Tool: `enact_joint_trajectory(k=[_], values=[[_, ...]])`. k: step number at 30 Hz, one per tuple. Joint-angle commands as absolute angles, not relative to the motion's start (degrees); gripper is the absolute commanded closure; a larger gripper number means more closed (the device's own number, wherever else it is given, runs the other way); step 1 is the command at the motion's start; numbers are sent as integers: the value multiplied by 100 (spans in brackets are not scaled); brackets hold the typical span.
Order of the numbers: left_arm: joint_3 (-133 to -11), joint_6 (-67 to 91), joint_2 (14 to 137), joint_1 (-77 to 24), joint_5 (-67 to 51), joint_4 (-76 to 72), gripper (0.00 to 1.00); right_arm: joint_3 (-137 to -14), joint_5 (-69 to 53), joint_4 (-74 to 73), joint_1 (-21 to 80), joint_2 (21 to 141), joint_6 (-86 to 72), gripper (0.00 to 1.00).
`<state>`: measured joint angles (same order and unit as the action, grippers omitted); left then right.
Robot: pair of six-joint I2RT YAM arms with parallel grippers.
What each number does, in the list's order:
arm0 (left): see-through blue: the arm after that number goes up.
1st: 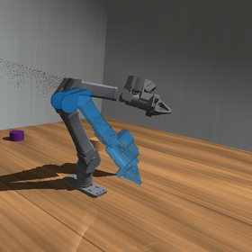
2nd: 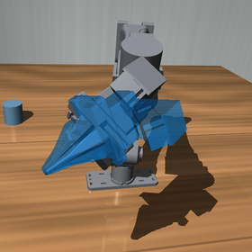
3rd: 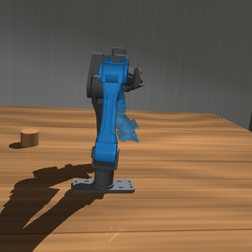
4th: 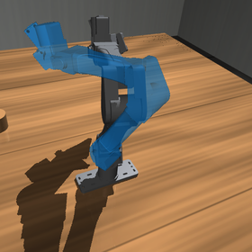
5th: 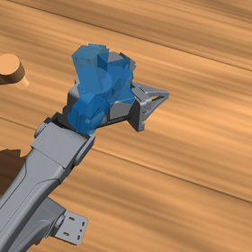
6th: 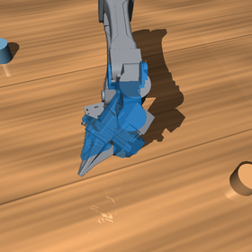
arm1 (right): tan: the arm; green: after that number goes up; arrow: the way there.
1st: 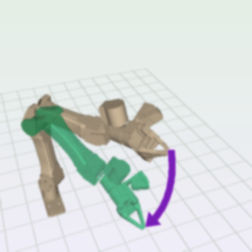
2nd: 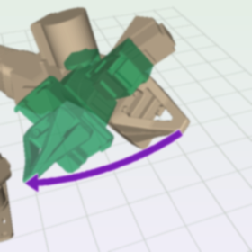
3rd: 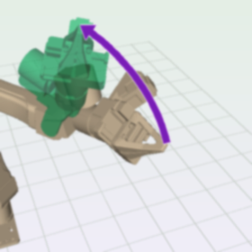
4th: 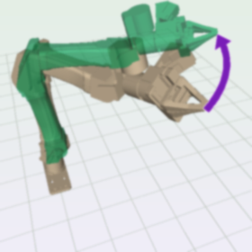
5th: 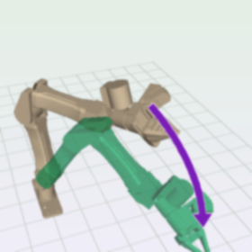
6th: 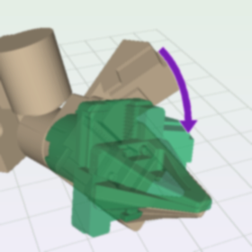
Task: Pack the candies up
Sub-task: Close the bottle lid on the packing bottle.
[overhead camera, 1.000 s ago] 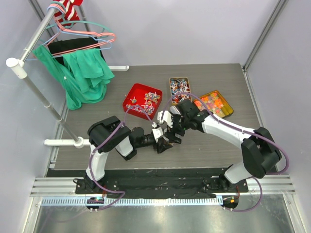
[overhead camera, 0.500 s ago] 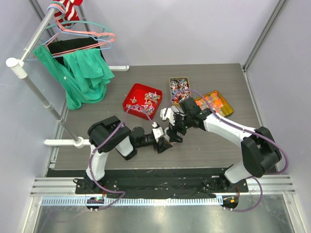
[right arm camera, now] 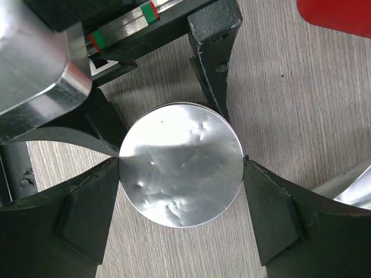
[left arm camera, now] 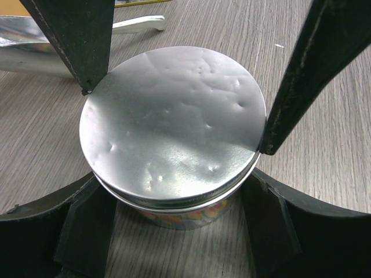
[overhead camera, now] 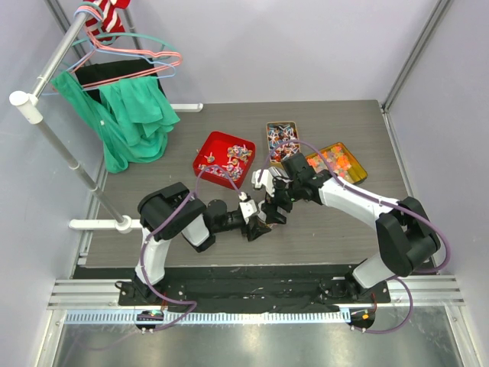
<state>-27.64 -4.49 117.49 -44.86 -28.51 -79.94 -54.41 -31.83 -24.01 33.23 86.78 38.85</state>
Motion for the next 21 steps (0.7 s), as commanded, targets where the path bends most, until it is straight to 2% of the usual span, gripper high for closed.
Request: enact_joint_trajectory(k=[1, 7, 11, 13, 14, 16, 21], values=[[-2716, -439, 11848, -4447, -2690, -8868, 37, -5554, -3050, -2487, 3305, 8789, 3805, 39], [-2716, -457, 11848, -4447, -2672, -8868, 37, -5616, -2936, -2698, 3287, 8508, 3955, 25], [-2716, -457, 11848, -4438, -2663, -8868, 37, -5704, -2962, -2882, 3208, 8473, 4008, 12], [-2716, -457, 11856, -4438, -2672, -8868, 37, -5722, -3067, -2900, 3147, 8420, 3982, 10], [-2725, -457, 11856, -4438, -2654, -8868, 37, -5713, -3093, -2900, 3112, 8403, 3973, 4], [-2725, -457, 11865, -4438, -2654, -8868, 37, -5730, -3138, -2909, 3085, 8376, 3946, 0], [-2733, -466, 11865, -4447, -2628, -8868, 37, -5757, -3182, -3006, 3085, 8393, 3982, 0]])
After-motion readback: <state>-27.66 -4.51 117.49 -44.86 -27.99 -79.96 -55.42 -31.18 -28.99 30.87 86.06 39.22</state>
